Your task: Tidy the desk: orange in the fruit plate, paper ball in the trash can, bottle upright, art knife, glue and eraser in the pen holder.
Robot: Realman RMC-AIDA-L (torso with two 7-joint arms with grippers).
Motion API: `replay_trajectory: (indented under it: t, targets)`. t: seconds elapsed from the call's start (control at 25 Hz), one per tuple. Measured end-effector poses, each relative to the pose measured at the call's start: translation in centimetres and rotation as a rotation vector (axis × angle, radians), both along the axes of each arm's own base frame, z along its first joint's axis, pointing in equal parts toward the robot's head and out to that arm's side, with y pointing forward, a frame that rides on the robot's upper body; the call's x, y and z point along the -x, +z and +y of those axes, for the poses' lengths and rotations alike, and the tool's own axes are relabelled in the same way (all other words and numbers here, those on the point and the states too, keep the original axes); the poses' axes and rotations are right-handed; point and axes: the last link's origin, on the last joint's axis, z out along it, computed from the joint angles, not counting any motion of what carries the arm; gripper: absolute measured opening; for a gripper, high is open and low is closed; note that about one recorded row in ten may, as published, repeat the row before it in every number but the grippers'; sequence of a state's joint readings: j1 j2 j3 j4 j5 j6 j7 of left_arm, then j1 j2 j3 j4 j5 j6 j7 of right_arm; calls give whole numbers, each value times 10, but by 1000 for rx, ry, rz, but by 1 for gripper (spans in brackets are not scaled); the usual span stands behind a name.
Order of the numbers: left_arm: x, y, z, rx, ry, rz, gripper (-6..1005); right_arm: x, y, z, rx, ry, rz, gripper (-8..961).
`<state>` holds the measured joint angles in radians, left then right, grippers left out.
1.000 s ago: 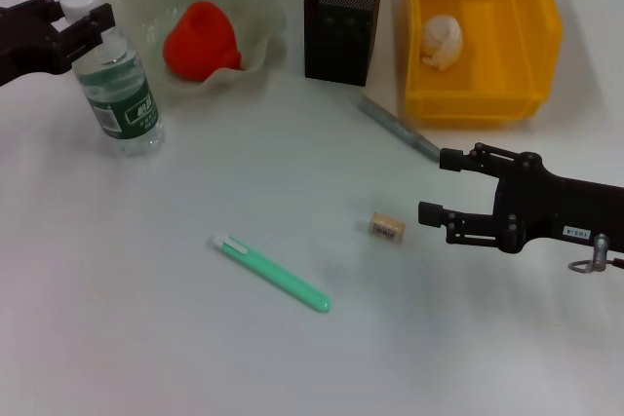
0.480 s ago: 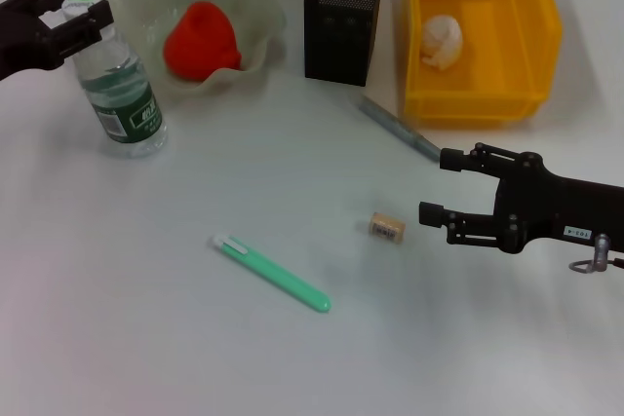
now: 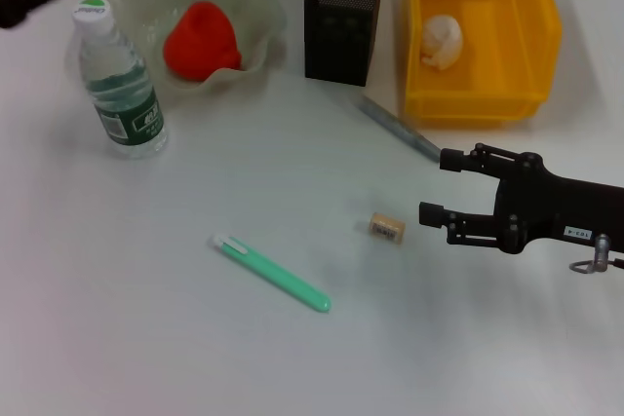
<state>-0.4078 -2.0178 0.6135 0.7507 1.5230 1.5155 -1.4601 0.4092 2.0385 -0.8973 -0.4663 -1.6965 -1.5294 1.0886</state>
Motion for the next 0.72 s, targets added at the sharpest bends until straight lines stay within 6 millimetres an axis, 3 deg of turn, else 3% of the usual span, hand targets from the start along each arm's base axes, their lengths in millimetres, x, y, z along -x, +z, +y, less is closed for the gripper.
replay_trajectory:
  t: [0.24, 0.32, 0.44, 0.72]
  targets:
    - [-19, 12, -23, 145, -174, -76, 867, 1, 3, 0, 14, -11, 11, 828]
    - [-29, 2, -38, 275, -282, -51, 867, 2, 4, 1, 20, -8, 18, 828]
    - [-30, -11, -45, 372, -312, 1, 866, 5, 6, 2, 31, -5, 28, 828]
    - [-14, -46, -63, 465, -338, 136, 866, 18, 19, 8, 77, 19, 27, 828]
